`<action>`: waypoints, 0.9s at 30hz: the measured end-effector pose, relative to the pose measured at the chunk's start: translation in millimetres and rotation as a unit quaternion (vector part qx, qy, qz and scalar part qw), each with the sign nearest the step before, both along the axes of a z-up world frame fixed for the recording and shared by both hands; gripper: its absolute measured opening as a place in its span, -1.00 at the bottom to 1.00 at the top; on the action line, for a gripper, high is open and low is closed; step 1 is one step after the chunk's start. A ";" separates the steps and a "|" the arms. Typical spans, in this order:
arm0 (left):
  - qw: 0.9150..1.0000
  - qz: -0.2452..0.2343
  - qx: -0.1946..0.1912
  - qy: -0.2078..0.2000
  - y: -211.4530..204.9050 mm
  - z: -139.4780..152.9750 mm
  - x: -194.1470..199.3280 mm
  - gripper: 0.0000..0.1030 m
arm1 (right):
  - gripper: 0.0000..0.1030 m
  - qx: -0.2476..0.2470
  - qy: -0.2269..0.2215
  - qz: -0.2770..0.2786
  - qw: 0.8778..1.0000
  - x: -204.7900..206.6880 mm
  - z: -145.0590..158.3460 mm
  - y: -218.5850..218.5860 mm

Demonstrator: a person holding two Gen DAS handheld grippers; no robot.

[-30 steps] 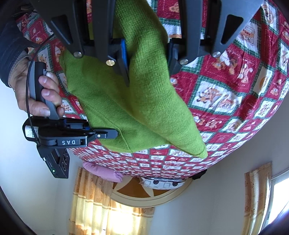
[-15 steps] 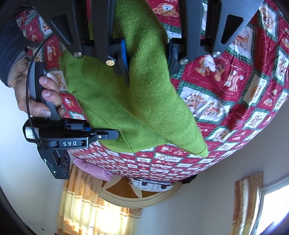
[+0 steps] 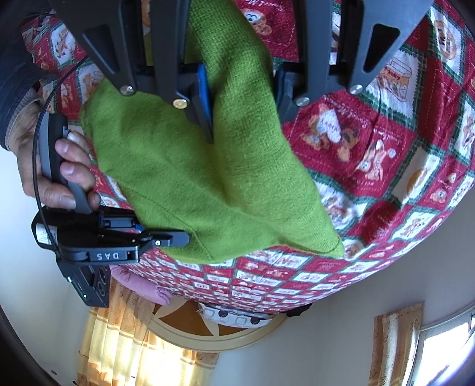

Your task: Fold small clothes

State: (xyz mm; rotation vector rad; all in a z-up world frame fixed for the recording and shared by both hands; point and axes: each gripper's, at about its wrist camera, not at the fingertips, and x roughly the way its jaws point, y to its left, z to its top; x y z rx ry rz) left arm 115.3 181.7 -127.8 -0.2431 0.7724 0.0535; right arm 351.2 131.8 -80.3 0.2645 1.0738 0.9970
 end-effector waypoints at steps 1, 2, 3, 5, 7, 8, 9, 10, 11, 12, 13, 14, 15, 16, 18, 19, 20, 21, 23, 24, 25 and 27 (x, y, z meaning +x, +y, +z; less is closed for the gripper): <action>1.000 0.001 -0.002 0.001 1.3 -2.3 -0.5 -0.30 | -0.53 0.000 0.003 -0.002 1.000 1.8 -2.2 -0.6; 1.000 0.001 -0.004 0.001 2.0 -3.4 -0.7 -0.27 | -0.53 -0.001 0.005 -0.005 1.000 3.6 -4.0 -1.7; 1.000 0.004 -0.007 0.002 3.3 -5.9 -1.1 -0.21 | -0.53 0.000 0.010 -0.008 1.000 5.7 -7.0 -2.3; 1.000 0.007 -0.010 0.003 5.2 -8.4 -2.2 -0.11 | -0.53 -0.001 0.016 -0.014 1.000 8.6 -12.3 -3.0; 1.000 0.012 -0.009 0.002 5.6 -8.9 -3.5 0.00 | -0.53 -0.004 0.019 -0.017 1.000 10.6 -16.9 -3.8; 1.000 0.016 -0.007 0.002 5.7 -9.1 -3.8 0.09 | -0.53 -0.007 0.021 -0.019 1.000 11.8 -19.2 -3.6; 1.000 0.018 -0.005 0.002 5.3 -9.6 -3.8 0.14 | -0.53 -0.012 0.025 -0.021 0.999 13.2 -22.7 -3.5; 1.000 0.020 -0.002 0.001 4.6 -9.7 -3.9 0.16 | -0.52 -0.016 0.028 -0.023 0.999 15.0 -25.2 -2.5; 1.000 0.022 0.001 0.001 4.0 -9.5 -3.8 0.24 | -0.52 -0.022 0.032 -0.026 0.999 15.9 -28.9 -2.4; 1.000 0.025 0.005 0.001 4.2 -9.3 -3.5 0.34 | -0.51 -0.027 0.034 -0.030 0.999 16.5 -32.2 -2.6; 1.000 0.027 0.011 0.001 3.9 -9.1 -3.5 0.39 | -0.50 -0.030 0.035 -0.032 0.998 16.8 -34.4 -2.7; 0.999 0.030 0.019 0.000 2.4 -7.1 -4.5 0.40 | -0.50 -0.031 0.033 -0.033 0.998 16.7 -35.6 -2.6; 0.999 0.030 0.022 -0.001 2.0 -5.5 -5.2 0.40 | -0.48 -0.034 0.029 -0.033 0.998 16.4 -36.1 -2.8; 0.999 0.030 0.027 -0.005 0.1 -1.4 -6.7 0.40 | -0.47 -0.039 0.026 -0.034 0.998 16.4 -36.4 -2.8; 0.998 0.036 0.042 -0.020 -1.4 7.2 -9.7 0.42 | -0.44 -0.045 0.023 -0.036 0.998 16.9 -36.5 -2.9; 0.997 0.041 0.050 -0.030 -1.4 12.1 -10.8 0.46 | -0.43 -0.048 0.021 -0.036 0.998 17.5 -35.8 -2.5; 0.996 0.048 0.060 -0.042 -1.0 18.9 -12.3 0.55 | -0.43 -0.052 0.015 -0.037 0.998 16.5 -34.5 -2.3; 0.995 0.055 0.067 -0.048 0.5 22.8 -11.7 0.66 | -0.43 -0.056 0.007 -0.037 0.998 14.7 -32.6 -1.6; 0.993 0.063 0.082 -0.055 4.8 26.0 -7.4 0.78 | -0.42 -0.062 -0.007 -0.039 0.997 10.7 -28.5 -1.9; 0.991 0.071 0.100 -0.057 7.0 25.7 -3.3 0.78 | -0.36 -0.064 -0.014 -0.046 0.997 6.5 -23.3 -4.6; 0.989 0.079 0.115 -0.055 9.5 23.7 0.6 0.78 | -0.36 -0.067 -0.024 -0.051 0.996 1.4 -17.2 -7.9; 0.986 0.088 0.136 -0.045 16.4 15.2 10.7 0.79 | -0.36 -0.071 -0.047 -0.049 0.995 -13.7 -1.9 -14.5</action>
